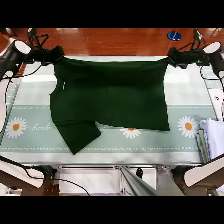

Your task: Fold the shirts.

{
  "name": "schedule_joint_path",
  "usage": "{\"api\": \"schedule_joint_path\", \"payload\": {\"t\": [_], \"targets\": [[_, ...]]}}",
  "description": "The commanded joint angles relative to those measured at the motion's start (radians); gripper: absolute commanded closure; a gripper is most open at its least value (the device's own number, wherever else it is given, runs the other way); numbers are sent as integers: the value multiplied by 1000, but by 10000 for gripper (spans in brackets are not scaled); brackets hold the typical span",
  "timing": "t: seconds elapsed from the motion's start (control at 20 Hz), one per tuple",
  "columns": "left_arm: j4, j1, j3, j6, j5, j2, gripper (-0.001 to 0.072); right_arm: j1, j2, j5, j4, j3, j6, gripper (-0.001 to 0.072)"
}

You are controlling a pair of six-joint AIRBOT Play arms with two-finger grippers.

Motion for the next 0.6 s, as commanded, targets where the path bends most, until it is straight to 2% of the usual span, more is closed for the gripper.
{"api": "schedule_joint_path", "payload": {"t": [0.0, 0.15, 0.2, 0.35, 0.55], "targets": [[-40, 27, 12, 114, -183, 5, 684, -25, 3, 182, 12, 21, -44, 694], [-34, 40, -19, 189, -344, 2, 684, -16, 5, 359, -144, 13, -51, 694], [-19, 43, -41, 190, -363, 2, 684, -16, 5, 393, -190, 3, -50, 694], [39, 50, -90, 190, -381, 1, 684, -16, 5, 424, -224, -47, -50, 694], [40, 54, -93, 190, -411, -3, 684, -16, -4, 412, -231, -87, -50, 693]]}}
